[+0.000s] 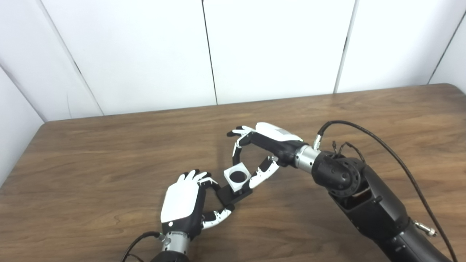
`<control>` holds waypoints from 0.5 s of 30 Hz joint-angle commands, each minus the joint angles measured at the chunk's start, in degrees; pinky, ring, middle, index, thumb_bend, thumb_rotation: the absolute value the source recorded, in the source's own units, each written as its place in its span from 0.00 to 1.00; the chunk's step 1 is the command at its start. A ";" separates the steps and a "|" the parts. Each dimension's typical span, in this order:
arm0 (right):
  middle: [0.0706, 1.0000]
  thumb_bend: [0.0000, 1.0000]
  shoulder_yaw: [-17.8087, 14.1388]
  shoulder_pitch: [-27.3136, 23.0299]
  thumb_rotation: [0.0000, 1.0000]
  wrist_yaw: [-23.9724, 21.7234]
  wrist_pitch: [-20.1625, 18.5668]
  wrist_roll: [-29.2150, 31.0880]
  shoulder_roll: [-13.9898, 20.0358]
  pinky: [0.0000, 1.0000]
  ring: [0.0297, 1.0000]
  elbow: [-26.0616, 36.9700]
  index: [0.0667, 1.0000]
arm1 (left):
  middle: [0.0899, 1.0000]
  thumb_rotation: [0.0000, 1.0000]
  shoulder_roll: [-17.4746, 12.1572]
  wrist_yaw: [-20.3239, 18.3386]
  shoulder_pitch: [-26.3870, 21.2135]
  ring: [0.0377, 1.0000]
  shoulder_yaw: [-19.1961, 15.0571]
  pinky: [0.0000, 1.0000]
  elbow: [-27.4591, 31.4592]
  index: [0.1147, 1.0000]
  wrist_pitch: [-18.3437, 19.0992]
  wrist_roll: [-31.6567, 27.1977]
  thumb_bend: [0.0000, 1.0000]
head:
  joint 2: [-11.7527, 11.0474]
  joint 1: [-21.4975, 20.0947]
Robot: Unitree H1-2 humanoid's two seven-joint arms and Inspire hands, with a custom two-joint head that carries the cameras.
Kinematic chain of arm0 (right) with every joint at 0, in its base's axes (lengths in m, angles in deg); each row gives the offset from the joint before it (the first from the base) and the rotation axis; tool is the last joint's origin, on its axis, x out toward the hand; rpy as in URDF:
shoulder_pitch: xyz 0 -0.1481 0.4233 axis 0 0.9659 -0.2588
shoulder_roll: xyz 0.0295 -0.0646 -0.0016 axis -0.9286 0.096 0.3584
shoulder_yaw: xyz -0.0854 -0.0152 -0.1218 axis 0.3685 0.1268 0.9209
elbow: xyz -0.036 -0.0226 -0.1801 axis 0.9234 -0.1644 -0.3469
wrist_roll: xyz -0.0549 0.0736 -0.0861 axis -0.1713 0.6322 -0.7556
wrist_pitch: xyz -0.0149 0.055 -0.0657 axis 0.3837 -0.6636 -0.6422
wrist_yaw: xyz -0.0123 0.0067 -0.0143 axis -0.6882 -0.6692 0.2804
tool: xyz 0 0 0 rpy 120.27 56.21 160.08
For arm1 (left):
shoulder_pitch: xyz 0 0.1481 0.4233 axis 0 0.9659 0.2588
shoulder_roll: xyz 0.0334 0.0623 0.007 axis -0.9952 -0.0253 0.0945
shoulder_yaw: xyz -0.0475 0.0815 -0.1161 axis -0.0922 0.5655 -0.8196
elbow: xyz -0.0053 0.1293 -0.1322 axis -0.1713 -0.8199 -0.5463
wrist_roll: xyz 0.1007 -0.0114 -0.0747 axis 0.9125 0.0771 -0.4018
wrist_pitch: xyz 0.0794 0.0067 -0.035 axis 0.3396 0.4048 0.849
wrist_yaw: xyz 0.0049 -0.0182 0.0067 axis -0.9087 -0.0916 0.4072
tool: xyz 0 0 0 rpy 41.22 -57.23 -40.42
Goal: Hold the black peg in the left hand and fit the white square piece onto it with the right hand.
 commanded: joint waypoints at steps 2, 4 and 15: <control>0.93 0.53 0.29 -1.85 0.14 0.72 1.58 -1.02 0.11 0.90 0.99 -0.05 0.45 | 0.84 0.36 0.81 0.30 -0.83 0.94 0.66 0.96 0.03 0.52 -0.59 -0.66 0.50 | 0.08 -0.04; 0.93 0.53 0.23 -1.91 0.14 0.81 1.67 -1.09 0.18 0.90 0.99 -0.22 0.45 | 0.84 0.36 0.91 0.45 -0.79 0.94 0.68 0.96 0.01 0.52 -0.62 -0.73 0.50 | 0.02 -0.08; 0.93 0.53 -0.35 -2.21 0.14 0.80 1.62 -0.18 0.23 0.91 1.00 -1.12 0.45 | 0.84 0.38 1.33 0.04 -0.79 0.94 1.27 0.96 0.40 0.52 -0.21 -0.12 0.50 | 0.18 0.37</control>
